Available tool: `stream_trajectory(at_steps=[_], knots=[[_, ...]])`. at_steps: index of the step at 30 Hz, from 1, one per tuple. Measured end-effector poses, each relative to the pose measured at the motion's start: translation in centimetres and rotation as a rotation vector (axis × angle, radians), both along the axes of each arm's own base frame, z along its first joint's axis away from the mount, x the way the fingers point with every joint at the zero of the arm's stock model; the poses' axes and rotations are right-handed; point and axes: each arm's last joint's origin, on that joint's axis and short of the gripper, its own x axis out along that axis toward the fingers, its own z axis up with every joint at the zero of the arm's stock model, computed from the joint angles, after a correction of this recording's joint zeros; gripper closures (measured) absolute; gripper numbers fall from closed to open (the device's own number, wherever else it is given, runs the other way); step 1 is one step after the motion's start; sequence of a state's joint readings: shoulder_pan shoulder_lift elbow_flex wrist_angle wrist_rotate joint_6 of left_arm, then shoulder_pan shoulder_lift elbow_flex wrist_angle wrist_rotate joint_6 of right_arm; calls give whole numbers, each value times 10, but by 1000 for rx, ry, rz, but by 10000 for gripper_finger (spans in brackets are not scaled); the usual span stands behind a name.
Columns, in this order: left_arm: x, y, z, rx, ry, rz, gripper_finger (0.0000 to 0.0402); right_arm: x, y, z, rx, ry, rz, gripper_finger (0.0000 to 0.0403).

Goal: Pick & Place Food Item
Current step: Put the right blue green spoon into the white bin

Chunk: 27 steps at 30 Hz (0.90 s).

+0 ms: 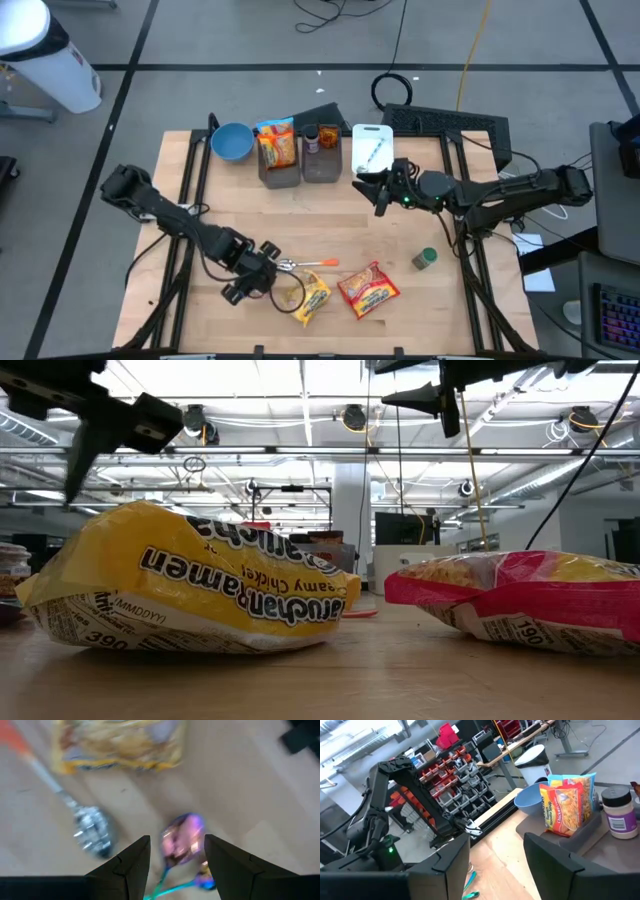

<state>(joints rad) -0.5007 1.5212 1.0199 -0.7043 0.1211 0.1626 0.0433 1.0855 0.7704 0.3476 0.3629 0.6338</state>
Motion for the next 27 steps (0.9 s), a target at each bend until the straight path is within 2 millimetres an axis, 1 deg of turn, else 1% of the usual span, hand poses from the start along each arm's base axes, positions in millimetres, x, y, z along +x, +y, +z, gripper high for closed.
stream_trajectory(at_steps=[5,11,15,20,27], knots=[[0,-17,-10,-63,36,-13,204,0,0,0,-24,9,3,228],[-1,-34,-24,-56,74,12,204,0,0,0,-44,17,25,236],[-1,-40,-39,24,95,101,204,0,0,0,-43,16,26,236],[-2,-46,-52,74,120,245,204,0,0,0,-41,15,27,237],[-9,-55,-52,109,69,378,204,1,1,0,-38,14,78,237]])
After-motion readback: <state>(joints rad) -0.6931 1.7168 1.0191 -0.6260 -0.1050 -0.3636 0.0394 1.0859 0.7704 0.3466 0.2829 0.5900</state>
